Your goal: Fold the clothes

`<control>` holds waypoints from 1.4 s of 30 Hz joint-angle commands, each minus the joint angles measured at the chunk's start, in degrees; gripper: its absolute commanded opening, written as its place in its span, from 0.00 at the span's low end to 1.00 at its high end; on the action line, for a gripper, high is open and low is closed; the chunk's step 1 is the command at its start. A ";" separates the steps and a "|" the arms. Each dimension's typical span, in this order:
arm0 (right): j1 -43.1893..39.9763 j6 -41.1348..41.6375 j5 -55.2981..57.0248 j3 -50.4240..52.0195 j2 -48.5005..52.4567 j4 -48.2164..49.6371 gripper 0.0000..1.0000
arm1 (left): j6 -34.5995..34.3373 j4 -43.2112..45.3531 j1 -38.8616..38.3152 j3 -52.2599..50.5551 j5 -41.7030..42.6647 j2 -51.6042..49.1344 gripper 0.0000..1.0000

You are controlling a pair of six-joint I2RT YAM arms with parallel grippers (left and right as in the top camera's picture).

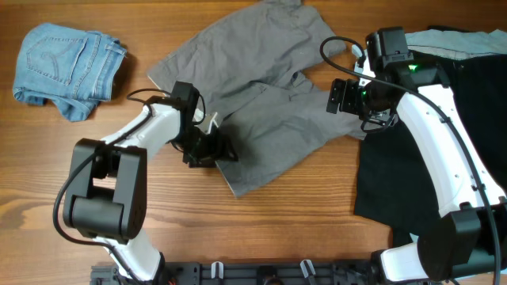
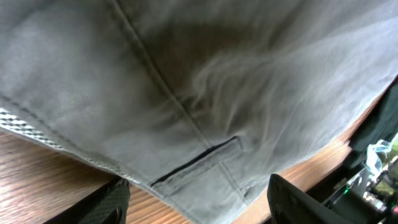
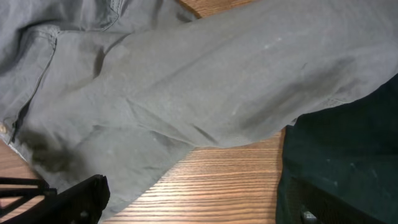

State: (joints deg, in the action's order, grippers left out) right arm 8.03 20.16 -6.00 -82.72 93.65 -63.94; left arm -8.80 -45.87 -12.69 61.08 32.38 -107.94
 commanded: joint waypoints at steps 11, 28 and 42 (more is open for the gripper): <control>-0.24 0.79 -0.46 0.13 0.13 0.24 0.96 | -11.39 -5.92 13.20 2.10 -24.24 -2.40 0.04; -0.24 0.96 0.20 2.45 1.09 3.02 0.97 | -2.60 0.85 10.64 -4.87 1.44 4.26 0.77; -0.24 0.98 0.20 2.45 1.09 2.84 0.96 | -19.10 5.22 -4.63 -5.18 -1.25 -3.98 0.04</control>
State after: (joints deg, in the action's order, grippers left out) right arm 8.03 20.38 -5.98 -80.71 93.82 -61.06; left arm -24.58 -40.38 -17.87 57.17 36.77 -109.36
